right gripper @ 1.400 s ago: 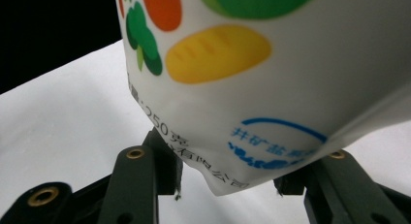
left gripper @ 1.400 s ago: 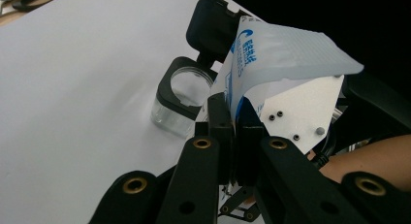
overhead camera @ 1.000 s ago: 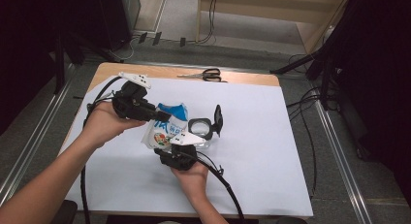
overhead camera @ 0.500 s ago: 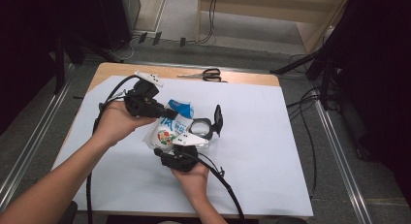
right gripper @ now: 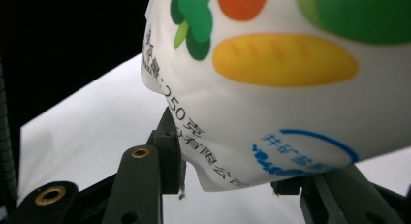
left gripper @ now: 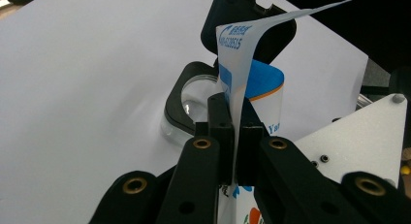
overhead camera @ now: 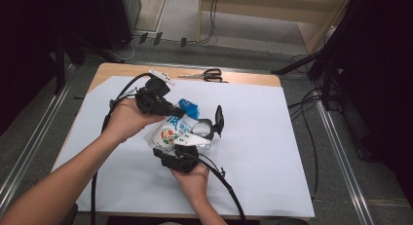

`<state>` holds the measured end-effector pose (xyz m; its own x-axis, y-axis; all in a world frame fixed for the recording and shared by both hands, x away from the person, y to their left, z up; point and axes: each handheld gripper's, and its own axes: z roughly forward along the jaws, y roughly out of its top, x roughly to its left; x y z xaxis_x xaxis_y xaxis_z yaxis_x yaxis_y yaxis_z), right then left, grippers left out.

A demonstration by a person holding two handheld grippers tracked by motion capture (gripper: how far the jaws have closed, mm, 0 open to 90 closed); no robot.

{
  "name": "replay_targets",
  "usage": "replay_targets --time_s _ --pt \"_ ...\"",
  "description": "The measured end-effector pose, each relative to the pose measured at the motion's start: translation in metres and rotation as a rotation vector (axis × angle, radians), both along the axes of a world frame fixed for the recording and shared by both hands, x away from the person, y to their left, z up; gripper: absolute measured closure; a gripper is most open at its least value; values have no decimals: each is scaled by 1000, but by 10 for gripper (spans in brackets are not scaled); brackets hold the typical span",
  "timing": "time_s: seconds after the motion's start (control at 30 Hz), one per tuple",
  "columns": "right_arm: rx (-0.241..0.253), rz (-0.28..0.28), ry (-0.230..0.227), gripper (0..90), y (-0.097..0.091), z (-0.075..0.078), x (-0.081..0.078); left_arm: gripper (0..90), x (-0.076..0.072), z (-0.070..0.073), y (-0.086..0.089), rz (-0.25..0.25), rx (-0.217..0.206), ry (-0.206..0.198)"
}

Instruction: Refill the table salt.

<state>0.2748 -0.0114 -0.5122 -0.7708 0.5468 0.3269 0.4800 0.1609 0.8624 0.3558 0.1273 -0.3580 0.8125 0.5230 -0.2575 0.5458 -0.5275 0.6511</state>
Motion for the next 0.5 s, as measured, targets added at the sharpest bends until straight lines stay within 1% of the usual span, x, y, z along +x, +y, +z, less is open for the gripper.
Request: replay_targets --time_s 0.07,0.13,0.2,0.3,0.37,0.47,0.5 --pt "10 5 8 593 -1 -1 0 896 0 -1 -1 -6 6 1" --pt "28 8 18 603 -1 -2 0 885 1 -1 -1 -14 -2 6" --pt "46 12 23 612 -2 -3 -1 870 1 -2 -1 -18 0 1" --pt "56 14 22 619 -3 -3 -1 838 1 -3 -1 -32 -1 10" --pt "61 10 22 619 -5 -2 0 829 -1 -5 -1 -31 -7 13" --pt "64 13 23 620 -6 -2 0 829 -1 -7 1 -30 -17 20" --pt "62 16 25 619 -6 -2 0 837 0 -9 1 -25 -10 27"
